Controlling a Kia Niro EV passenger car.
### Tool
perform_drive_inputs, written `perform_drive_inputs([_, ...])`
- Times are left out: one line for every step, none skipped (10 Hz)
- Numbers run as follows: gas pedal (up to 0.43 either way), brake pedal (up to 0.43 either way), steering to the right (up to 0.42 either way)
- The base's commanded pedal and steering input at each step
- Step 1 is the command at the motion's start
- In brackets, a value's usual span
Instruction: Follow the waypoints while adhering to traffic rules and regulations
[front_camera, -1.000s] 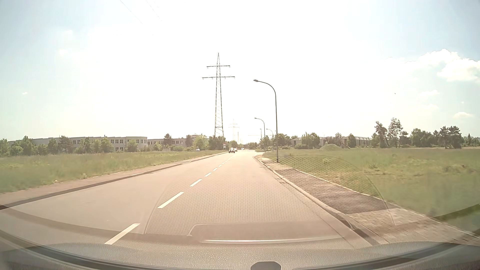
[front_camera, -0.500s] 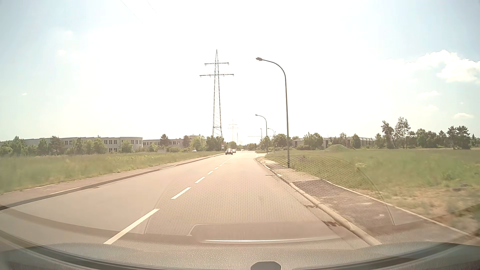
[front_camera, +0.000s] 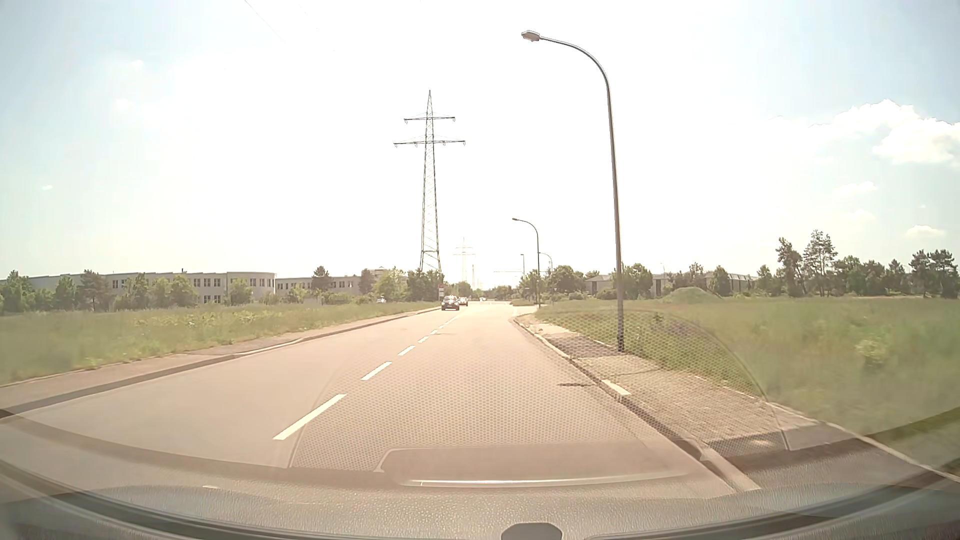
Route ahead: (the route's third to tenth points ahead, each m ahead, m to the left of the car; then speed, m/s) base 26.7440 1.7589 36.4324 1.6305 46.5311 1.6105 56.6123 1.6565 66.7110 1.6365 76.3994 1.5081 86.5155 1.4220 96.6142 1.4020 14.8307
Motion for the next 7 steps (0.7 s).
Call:
perform_drive_inputs([0.028,0.000,0.001])
perform_drive_inputs([0.028,0.000,0.001])
perform_drive_inputs([0.039,0.000,0.001])
perform_drive_inputs([0.039,0.000,0.001])
perform_drive_inputs([0.039,0.000,0.001])
perform_drive_inputs([0.039,0.000,0.001])
perform_drive_inputs([0.039,0.000,0.002])
